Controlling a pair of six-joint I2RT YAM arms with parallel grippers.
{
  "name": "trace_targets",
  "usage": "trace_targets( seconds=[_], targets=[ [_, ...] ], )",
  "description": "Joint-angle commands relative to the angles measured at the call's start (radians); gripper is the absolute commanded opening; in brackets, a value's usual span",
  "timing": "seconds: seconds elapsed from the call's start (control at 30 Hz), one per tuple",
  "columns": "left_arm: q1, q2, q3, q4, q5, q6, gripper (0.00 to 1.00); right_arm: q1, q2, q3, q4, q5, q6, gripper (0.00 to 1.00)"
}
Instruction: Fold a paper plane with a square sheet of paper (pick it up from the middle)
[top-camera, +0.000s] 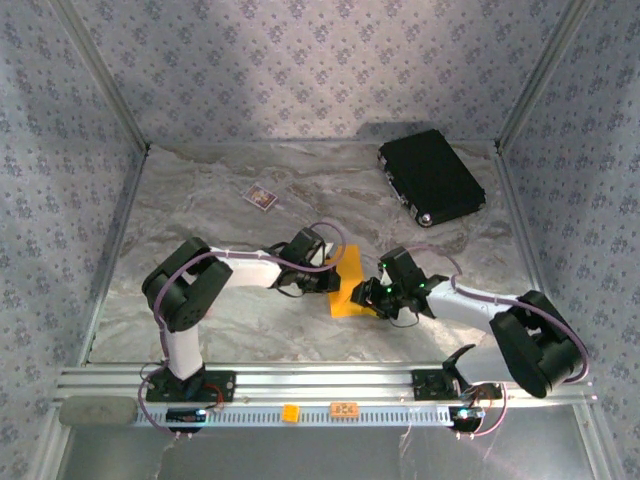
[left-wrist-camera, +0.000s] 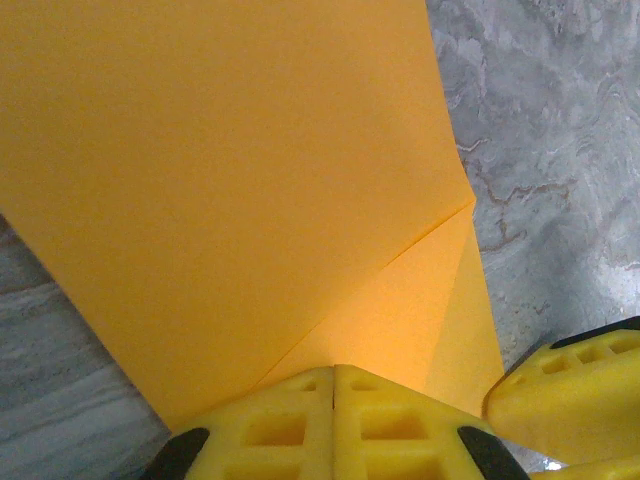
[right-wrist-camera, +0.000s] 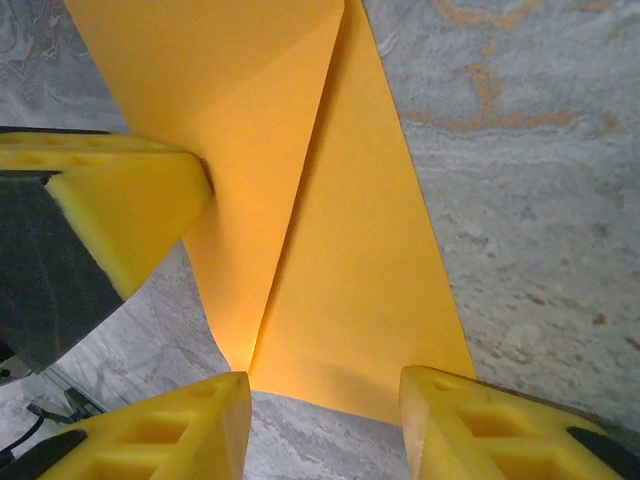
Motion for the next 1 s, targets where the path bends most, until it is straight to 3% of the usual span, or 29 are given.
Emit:
trace_targets(
  seconds=[0.0, 0.53, 0.97],
  targets=[
    [-0.004, 0.035, -0.031, -0.074, -0.032, 0.001, 0.06, -0.003, -0.011, 0.025, -0.038, -0.007, -0.014, 0.45],
    [-0.009, 0.029, -0.032, -0.050, -0.021, 0.005, 0.05, 0.014, -0.028, 0.025, -0.074, 0.066, 0.014, 0.48],
    [-0.013, 0.033, -0.035, -0.039, -0.009, 0.001, 0.05, 0.010, 0.090, 0.082, 0.112, 0.007, 0.048, 0.53]
  ],
)
